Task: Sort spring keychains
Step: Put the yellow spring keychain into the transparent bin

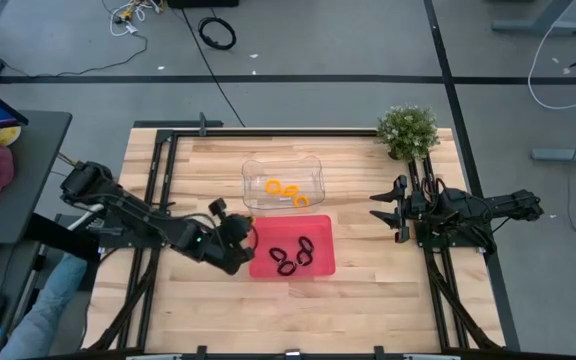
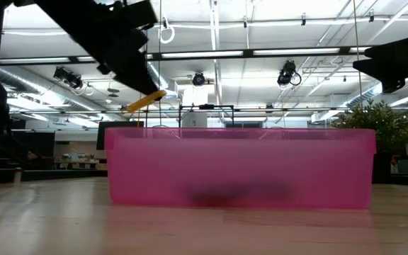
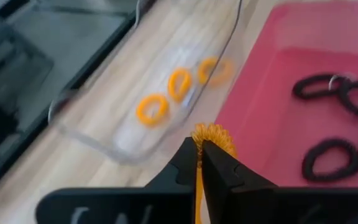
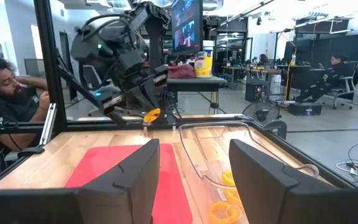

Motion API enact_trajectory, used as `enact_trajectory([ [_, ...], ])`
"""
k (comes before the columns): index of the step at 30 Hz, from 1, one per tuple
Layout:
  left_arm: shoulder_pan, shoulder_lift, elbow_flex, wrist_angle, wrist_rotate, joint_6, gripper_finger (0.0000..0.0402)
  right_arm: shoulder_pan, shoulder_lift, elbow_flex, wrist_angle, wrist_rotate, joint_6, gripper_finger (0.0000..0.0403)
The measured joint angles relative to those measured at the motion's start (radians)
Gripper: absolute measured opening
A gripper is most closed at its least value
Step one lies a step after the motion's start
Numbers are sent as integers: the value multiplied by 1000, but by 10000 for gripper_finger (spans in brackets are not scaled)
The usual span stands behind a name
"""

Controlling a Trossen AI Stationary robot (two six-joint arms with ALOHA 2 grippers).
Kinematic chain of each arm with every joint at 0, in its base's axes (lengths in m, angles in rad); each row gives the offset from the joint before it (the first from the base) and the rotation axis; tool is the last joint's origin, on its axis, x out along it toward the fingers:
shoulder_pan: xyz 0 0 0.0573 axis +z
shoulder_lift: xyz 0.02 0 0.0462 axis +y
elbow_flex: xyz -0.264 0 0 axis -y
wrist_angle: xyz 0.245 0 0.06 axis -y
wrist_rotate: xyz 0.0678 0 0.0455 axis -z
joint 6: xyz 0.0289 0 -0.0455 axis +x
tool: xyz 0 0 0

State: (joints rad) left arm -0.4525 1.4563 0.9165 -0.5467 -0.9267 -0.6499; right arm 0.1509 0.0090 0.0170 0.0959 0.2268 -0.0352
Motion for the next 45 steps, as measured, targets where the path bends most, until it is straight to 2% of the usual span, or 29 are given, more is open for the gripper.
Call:
enact_trajectory([
  [4,54,0,0,168,16,200,5,0,0,0,0,0,0,198],
  [10,167,0,0,422,219,469,7,0,0,0,0,0,0,198],
  [17,274,0,-23,591,398,662,9,0,0,0,0,0,0,198],
  [26,433,0,-74,694,580,747,10,0,0,0,0,0,0,198],
  [36,574,0,-91,714,811,775,9,0,0,0,0,0,0,198],
  [45,632,0,-91,700,873,801,12,0,0,0,0,0,0,198],
])
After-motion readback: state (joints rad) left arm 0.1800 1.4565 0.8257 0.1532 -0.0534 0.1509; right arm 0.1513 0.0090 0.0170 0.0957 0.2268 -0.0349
